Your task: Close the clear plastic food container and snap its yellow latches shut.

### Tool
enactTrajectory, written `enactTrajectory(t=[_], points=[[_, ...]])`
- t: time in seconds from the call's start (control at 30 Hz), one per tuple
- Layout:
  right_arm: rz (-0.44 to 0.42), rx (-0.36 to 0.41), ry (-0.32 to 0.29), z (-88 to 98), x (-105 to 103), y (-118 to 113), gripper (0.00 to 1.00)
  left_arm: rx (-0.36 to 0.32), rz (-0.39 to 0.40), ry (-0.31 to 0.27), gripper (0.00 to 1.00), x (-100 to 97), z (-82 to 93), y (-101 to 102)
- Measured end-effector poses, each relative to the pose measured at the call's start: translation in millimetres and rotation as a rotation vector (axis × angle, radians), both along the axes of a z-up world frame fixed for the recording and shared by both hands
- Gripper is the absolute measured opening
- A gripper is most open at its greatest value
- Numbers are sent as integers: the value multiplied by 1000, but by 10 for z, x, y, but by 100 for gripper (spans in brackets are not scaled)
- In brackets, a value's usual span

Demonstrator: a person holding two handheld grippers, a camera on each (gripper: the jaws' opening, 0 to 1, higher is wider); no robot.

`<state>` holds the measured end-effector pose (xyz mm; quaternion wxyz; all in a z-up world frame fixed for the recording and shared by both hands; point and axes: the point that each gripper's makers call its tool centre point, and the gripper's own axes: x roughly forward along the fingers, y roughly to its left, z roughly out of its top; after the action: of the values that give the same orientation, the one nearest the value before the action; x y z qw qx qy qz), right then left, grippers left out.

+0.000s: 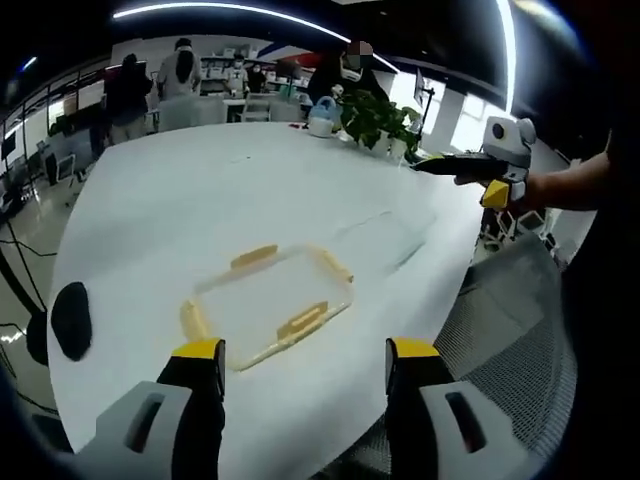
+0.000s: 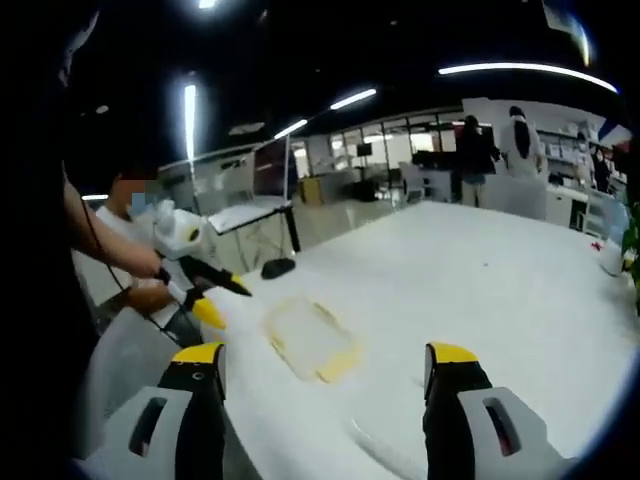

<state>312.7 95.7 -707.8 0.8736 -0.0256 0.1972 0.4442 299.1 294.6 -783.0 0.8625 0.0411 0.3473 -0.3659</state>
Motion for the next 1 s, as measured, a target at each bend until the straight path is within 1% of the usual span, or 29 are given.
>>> enactTrajectory(t=[0.1,0.33,0.53,0.6,0.7,0.77,0.87,0.93,1.0], points=[[10,-11,0,-31,5,55,83,27,-37,-5,64,18,-14,13],[-3,-5,4,-48,72,143,82,32,-77,-5,64,86,-14,56],[1,-28,3,-88,130,185,81,61,-136,-5,64,117,-43,89],[7,-39,5,-109,143,206,80,85,-164,-11,62,118,-50,105],[17,-56,9,-146,152,240,79,94,-200,-20,62,111,-45,92],[22,-61,8,-155,158,265,79,105,-223,-13,62,97,-74,94],[30,-72,-1,-176,164,304,79,108,-235,-2,62,92,-111,107],[40,-76,5,-198,159,334,80,116,-247,-1,62,87,-129,123],[57,-97,3,-232,158,363,80,120,-257,1,62,87,-137,136]])
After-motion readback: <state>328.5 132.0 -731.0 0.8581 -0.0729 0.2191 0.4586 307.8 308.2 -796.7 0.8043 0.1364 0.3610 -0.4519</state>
